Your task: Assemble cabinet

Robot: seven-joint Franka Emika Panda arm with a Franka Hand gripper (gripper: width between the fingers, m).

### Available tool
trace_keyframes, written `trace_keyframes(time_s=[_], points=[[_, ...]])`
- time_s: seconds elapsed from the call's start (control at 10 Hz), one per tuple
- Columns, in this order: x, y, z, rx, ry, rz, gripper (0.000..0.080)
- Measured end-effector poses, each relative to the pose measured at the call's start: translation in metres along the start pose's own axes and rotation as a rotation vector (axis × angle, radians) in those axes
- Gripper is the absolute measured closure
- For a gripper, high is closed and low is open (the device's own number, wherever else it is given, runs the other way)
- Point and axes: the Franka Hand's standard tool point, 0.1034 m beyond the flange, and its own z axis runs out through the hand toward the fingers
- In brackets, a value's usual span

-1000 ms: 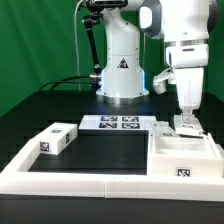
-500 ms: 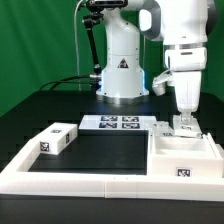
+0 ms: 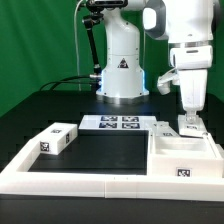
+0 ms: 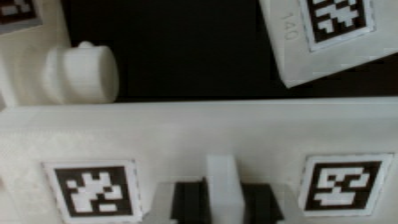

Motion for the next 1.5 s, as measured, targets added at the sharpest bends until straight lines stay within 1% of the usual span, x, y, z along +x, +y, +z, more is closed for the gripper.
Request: trace_keyframes(time_s=[0.2,0.7,0.9,1.0,1.1,1.5], points=[[-0.001,0.002,-0.001,0.006,-0.006,0.003,0.0731],[-0.001,0.003,0.000,0.007,-0.005,0.004,0.0731],[0.001,0.011,0.001,0.005,-0.002,0.008,0.0731],[0.000,0.015,0.001,0.009,-0.003,0.013,0.0731],[0.000,0.019,0.001,0.005,-0.002,0.016,0.0731],[0.000,0.018,0.001,0.006,-0.002,0.017,0.0731]])
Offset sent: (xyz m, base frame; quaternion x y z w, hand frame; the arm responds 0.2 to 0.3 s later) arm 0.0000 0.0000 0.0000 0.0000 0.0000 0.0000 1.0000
